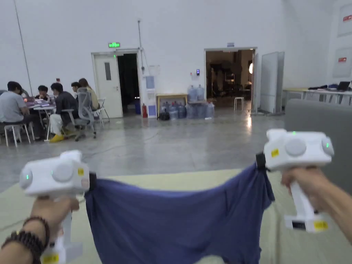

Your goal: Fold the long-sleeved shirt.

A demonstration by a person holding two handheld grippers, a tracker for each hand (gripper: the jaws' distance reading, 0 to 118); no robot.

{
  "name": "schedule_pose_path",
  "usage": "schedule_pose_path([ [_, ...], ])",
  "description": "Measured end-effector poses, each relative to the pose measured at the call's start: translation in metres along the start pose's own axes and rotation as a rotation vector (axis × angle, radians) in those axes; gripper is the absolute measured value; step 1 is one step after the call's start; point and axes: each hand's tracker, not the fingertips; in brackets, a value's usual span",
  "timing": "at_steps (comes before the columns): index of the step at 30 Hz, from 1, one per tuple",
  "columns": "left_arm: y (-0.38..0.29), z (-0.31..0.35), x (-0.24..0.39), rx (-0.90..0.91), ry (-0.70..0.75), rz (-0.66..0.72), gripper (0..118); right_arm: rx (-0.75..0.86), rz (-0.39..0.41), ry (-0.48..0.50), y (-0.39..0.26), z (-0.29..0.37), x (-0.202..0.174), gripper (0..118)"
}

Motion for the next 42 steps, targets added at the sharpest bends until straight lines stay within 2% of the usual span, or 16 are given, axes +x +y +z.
schedule_pose_path([
  [4, -0.039, 0.004, -0.009, -0.004, -0.034, 0.019, 0, -0.035, 0.042, -0.026, -0.028, 0.0, 0.015, 0],
  [7, -0.057, 0.026, -0.012, -0.009, -0.052, 0.002, 0, -0.019, 0.021, 0.013, -0.044, 0.029, 0.024, 0],
  [9, -0.073, 0.045, -0.015, -0.001, -0.07, -0.005, 0, -0.029, 0.055, 0.021, -0.065, 0.05, 0.024, 0],
  [12, -0.118, 0.075, -0.018, -0.01, -0.09, -0.011, 0, -0.061, 0.108, 0.042, -0.115, 0.085, 0.018, 0],
  [14, -0.156, 0.091, -0.022, -0.045, -0.104, -0.023, 0, -0.086, 0.105, 0.051, -0.159, 0.102, 0.018, 0],
  [20, -0.283, 0.124, -0.039, -0.245, -0.115, -0.013, 0, -0.348, 0.158, 0.096, -0.304, 0.128, 0.024, 0],
  [25, -0.36, 0.136, -0.045, -0.361, -0.106, -0.026, 0, -0.509, 0.225, 0.093, -0.379, 0.135, 0.027, 0],
  [27, -0.379, 0.139, -0.043, -0.397, -0.119, -0.074, 0, -0.535, 0.263, 0.085, -0.394, 0.136, 0.027, 0],
  [38, -0.4, 0.153, -0.048, -0.399, -0.126, -0.043, 0, -0.592, 0.271, 0.095, -0.408, 0.145, 0.03, 0],
  [39, -0.397, 0.154, -0.049, -0.392, -0.146, -0.037, 0, -0.587, 0.267, 0.09, -0.407, 0.146, 0.031, 6],
  [40, -0.393, 0.156, -0.048, -0.388, -0.152, -0.034, 7, -0.592, 0.271, 0.084, -0.403, 0.148, 0.032, 33],
  [41, -0.389, 0.159, -0.047, -0.388, -0.143, -0.039, 28, -0.591, 0.266, 0.084, -0.401, 0.152, 0.033, 68],
  [42, -0.384, 0.161, -0.046, -0.387, -0.142, -0.048, 63, -0.571, 0.258, 0.083, -0.398, 0.158, 0.034, 98],
])
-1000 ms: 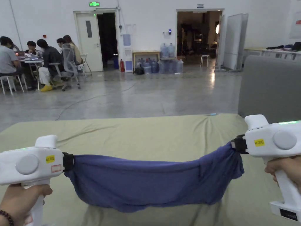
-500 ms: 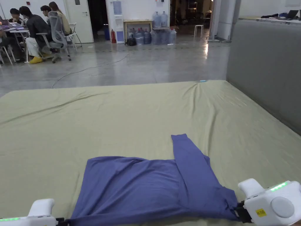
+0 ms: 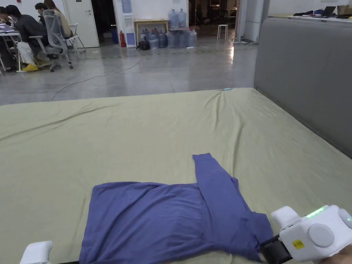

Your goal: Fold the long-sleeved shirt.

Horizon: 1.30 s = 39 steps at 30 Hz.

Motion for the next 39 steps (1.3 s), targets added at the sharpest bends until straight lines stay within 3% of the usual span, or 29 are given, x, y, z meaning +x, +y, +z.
schedule_pose_path([
  [1, 0.003, 0.003, 0.001, 0.0, -0.01, -0.011, 107, 0.059, -0.014, 0.017, 0.0, 0.01, 0.001, 110],
  [2, 0.006, 0.009, 0.002, 0.023, -0.03, -0.024, 117, 0.099, -0.037, 0.03, 0.002, 0.018, 0.004, 109],
  [5, 0.021, 0.019, 0.01, 0.074, -0.048, -0.01, 117, 0.127, -0.133, 0.027, 0.013, 0.032, 0.011, 105],
  [6, 0.027, 0.02, 0.012, 0.078, -0.048, -0.002, 113, 0.142, -0.145, 0.031, 0.017, 0.034, 0.012, 91],
  [7, 0.031, 0.021, 0.016, 0.094, -0.051, 0.004, 94, 0.149, -0.144, 0.027, 0.021, 0.034, 0.013, 55],
  [8, 0.038, 0.02, 0.02, 0.111, -0.047, -0.001, 61, 0.154, -0.152, 0.014, 0.025, 0.032, 0.013, 18],
  [9, 0.043, 0.016, 0.024, 0.116, -0.03, -0.01, 16, 0.148, -0.152, -0.004, 0.03, 0.027, 0.012, 0],
  [10, 0.048, 0.01, 0.029, 0.113, 0.0, -0.028, 0, 0.145, -0.157, -0.028, 0.032, 0.023, 0.012, 0],
  [21, 0.101, -0.053, 0.024, 0.063, -0.034, -0.051, 0, 0.099, -0.143, 0.017, 0.037, -0.01, 0.009, 1],
  [22, 0.114, -0.061, 0.02, 0.071, -0.048, -0.055, 0, 0.095, -0.139, 0.022, 0.036, -0.011, 0.01, 28],
  [23, 0.127, -0.069, 0.018, 0.078, -0.046, -0.054, 19, 0.089, -0.139, 0.021, 0.033, -0.012, 0.011, 49],
  [24, 0.142, -0.077, 0.015, 0.085, -0.042, -0.054, 19, 0.081, -0.143, 0.012, 0.031, -0.013, 0.012, 60],
  [25, 0.159, -0.089, 0.012, 0.087, -0.035, -0.053, 28, 0.073, -0.153, 0.02, 0.03, -0.016, 0.014, 60],
  [26, 0.177, -0.103, 0.009, 0.084, -0.02, -0.053, 64, 0.068, -0.161, 0.023, 0.028, -0.018, 0.015, 88],
  [27, 0.19, -0.115, 0.006, 0.073, -0.008, -0.054, 96, 0.071, -0.169, 0.028, 0.025, -0.018, 0.017, 99],
  [28, 0.204, -0.129, 0.002, 0.072, 0.009, -0.047, 110, 0.067, -0.182, 0.031, 0.024, -0.019, 0.018, 97],
  [31, 0.237, -0.17, -0.011, 0.023, 0.067, 0.004, 109, 0.04, -0.219, 0.031, 0.019, -0.017, 0.015, 97],
  [36, 0.265, -0.235, -0.023, -0.057, 0.143, -0.054, 108, 0.024, -0.248, 0.048, 0.004, -0.011, 0.01, 97],
  [39, 0.27, -0.262, -0.019, -0.139, 0.121, -0.079, 91, 0.014, -0.245, 0.028, 0.003, -0.009, 0.008, 97],
])
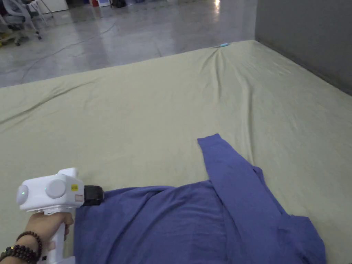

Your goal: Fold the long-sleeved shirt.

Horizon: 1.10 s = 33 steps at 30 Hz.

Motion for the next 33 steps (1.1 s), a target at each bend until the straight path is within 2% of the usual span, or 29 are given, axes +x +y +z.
schedule_pose_path([
  [1, -0.001, -0.006, 0.004, -0.022, 0.01, -0.018, 76, -0.001, 0.001, -0.003, 0.0, 0.001, 0.0, 97],
  [3, -0.01, -0.013, 0.016, -0.017, 0.067, -0.069, 72, -0.001, -0.003, -0.006, 0.003, 0.0, 0.003, 97],
  [4, -0.012, -0.007, 0.02, 0.013, 0.072, -0.064, 58, 0.0, -0.015, -0.01, 0.005, -0.001, 0.005, 97],
  [5, -0.012, -0.002, 0.02, 0.003, 0.047, -0.04, 33, 0.002, -0.025, -0.015, 0.007, -0.002, 0.006, 97],
  [6, -0.012, 0.005, 0.021, 0.013, -0.002, -0.021, 0, 0.005, -0.034, -0.018, 0.009, -0.005, 0.011, 94],
  [7, -0.014, 0.012, 0.024, 0.033, -0.094, -0.025, 0, 0.006, -0.038, -0.017, 0.011, -0.008, 0.012, 87],
  [8, -0.019, 0.02, 0.028, 0.051, -0.024, -0.057, 0, 0.005, -0.039, -0.013, 0.012, -0.01, 0.011, 84],
  [10, -0.026, 0.026, 0.034, 0.036, -0.04, -0.124, 0, -0.007, -0.031, -0.003, 0.013, -0.017, 0.007, 84],
  [16, -0.027, 0.043, 0.038, 0.038, -0.033, -0.124, 0, -0.101, 0.024, 0.052, 0.007, -0.051, -0.012, 81],
  [17, -0.027, 0.046, 0.037, 0.038, -0.028, -0.122, 0, -0.121, 0.041, 0.028, 0.006, -0.057, -0.016, 67],
  [18, -0.026, 0.049, 0.036, 0.04, -0.021, -0.118, 0, -0.117, 0.075, -0.034, 0.004, -0.062, -0.022, 41],
  [19, -0.026, 0.053, 0.034, 0.043, -0.015, -0.113, 0, -0.079, 0.12, -0.042, 0.004, -0.059, -0.026, 32],
  [20, -0.023, 0.061, 0.032, 0.05, -0.013, -0.105, 0, -0.083, 0.139, -0.02, 0.007, -0.051, -0.027, 18],
  [21, -0.023, 0.066, 0.03, 0.06, -0.012, -0.096, 0, -0.053, 0.11, 0.007, 0.009, -0.045, -0.027, 4],
  [22, -0.023, 0.073, 0.026, 0.074, -0.01, -0.083, 0, -0.048, 0.083, -0.016, 0.012, -0.038, -0.026, 4],
  [25, -0.018, 0.104, 0.011, 0.125, -0.015, -0.047, 0, 0.054, 0.057, 0.001, 0.02, -0.012, -0.019, 4],
  [28, -0.011, 0.15, -0.007, 0.207, -0.055, 0.005, 0, 0.164, 0.026, 0.047, 0.047, 0.023, -0.01, 4],
  [33, 0.005, 0.243, -0.028, 0.383, -0.09, 0.034, 0, 0.366, 0.054, 0.014, 0.113, 0.077, -0.009, 4],
])
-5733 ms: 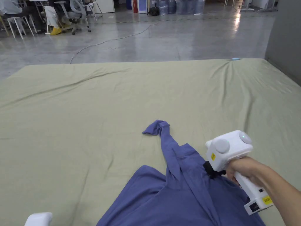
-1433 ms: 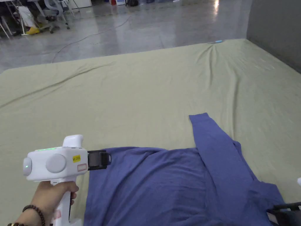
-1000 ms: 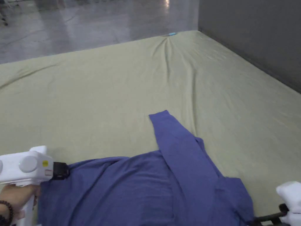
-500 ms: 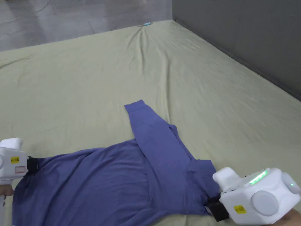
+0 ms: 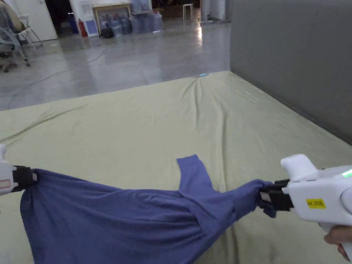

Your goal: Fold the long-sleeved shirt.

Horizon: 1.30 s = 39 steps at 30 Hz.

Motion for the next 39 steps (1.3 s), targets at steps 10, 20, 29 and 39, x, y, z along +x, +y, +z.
schedule_pose_path([
  [10, 0.156, 0.168, -0.004, 0.324, 0.088, 0.023, 0, 0.323, 0.017, -0.033, 0.251, 0.066, 0.011, 4],
  [20, 0.301, 0.226, -0.007, 0.496, 0.163, 0.103, 0, 0.411, 0.042, -0.19, 0.452, 0.13, -0.022, 4],
  [29, 0.285, 0.178, 0.014, 0.433, 0.14, 0.037, 0, 0.3, 0.003, -0.175, 0.4, 0.058, -0.009, 4],
  [39, 0.095, -0.007, 0.009, 0.03, 0.107, 0.03, 0, -0.079, -0.098, -0.13, 0.206, -0.143, 0.027, 4],
])
